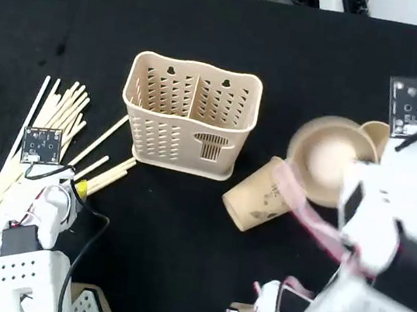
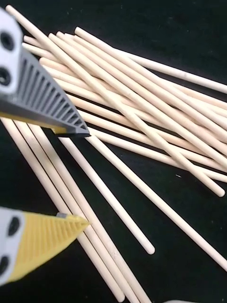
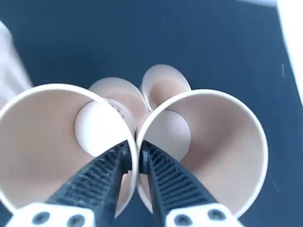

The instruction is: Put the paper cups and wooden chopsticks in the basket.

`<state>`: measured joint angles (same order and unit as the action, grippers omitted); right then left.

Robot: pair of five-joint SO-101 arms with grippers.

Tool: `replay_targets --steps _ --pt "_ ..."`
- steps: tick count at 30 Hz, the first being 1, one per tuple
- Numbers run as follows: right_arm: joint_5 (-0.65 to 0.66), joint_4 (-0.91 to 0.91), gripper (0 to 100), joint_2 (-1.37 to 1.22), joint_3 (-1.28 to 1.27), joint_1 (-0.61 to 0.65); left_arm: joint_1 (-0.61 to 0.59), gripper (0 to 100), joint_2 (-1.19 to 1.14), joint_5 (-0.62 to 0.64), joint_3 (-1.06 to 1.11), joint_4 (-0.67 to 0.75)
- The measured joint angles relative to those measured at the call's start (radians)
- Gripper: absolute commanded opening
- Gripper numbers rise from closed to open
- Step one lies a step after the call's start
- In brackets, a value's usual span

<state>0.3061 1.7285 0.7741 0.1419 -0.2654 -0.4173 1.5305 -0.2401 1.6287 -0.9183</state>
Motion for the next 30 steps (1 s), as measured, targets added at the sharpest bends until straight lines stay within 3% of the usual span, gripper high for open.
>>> replay_targets --steps 4,8,15,30 --pt "-0.232 0.002 1.1 -0.054 0.187 0.230 0.000 27 0.000 0.000 0.000 0.000" --pt "-0.313 0.002 1.1 -0.218 0.288 0.391 0.000 27 0.000 0.000 0.000 0.000" --pt "-0.324 0.002 1.1 -0.453 0.316 0.420 0.000 27 0.000 0.000 0.000 0.000" --pt "-0.259 0.002 4.1 -0.473 0.212 0.422 0.000 27 0.000 0.000 0.000 0.000"
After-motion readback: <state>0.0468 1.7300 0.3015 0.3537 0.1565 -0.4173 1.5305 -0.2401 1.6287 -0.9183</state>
